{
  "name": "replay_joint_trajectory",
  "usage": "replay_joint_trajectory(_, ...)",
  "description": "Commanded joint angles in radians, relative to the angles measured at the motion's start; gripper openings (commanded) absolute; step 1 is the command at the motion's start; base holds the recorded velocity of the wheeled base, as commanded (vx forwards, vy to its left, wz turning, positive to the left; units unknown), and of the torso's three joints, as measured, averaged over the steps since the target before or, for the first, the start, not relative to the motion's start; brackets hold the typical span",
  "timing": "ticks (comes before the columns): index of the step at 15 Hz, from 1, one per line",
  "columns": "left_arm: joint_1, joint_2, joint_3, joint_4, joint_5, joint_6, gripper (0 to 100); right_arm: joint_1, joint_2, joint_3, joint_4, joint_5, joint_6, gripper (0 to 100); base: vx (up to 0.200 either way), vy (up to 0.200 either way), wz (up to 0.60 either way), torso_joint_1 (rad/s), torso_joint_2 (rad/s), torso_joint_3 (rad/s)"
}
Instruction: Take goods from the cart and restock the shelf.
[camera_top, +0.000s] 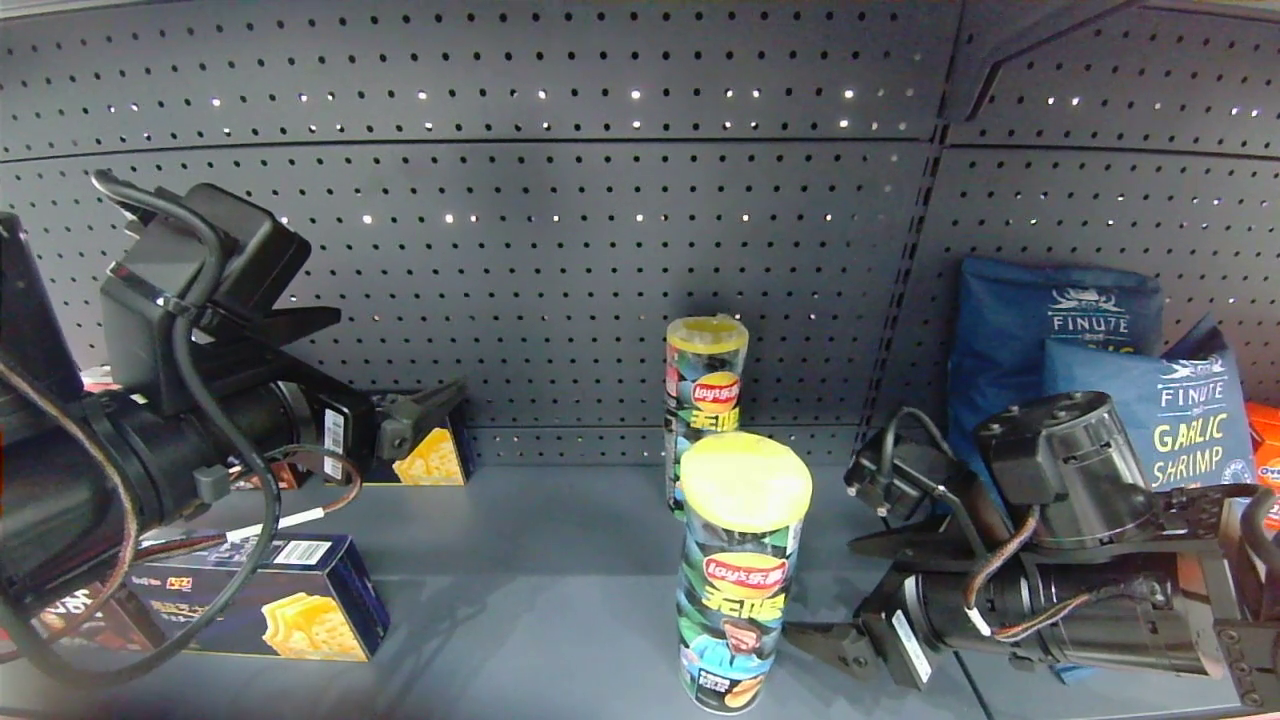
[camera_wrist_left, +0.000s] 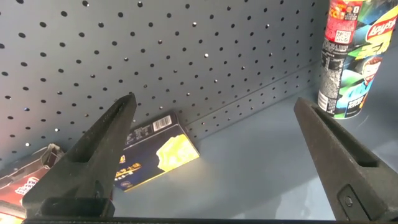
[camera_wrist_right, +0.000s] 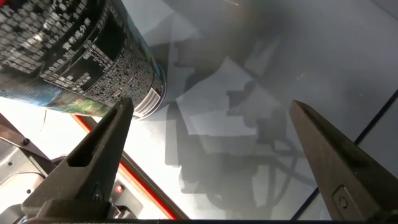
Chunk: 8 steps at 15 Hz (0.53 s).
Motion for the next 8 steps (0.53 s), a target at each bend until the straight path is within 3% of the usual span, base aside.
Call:
replay_joint_trajectory(1, 0.0, 0.006, -0.003, 0.0, 0.001, 0.0, 100, 0.005, 0.013, -0.003, 0.0, 0.001, -0.001, 100, 0.0, 0.0, 0.0, 0.0, 0.0, 0.0)
replay_joint_trajectory(8, 0.0, 0.009, 0.0, -0.003, 0.001, 0.0, 100, 0.001, -0.01, 0.008, 0.0, 0.001, -0.001, 100, 0.0, 0.0, 0.0, 0.0, 0.0, 0.0)
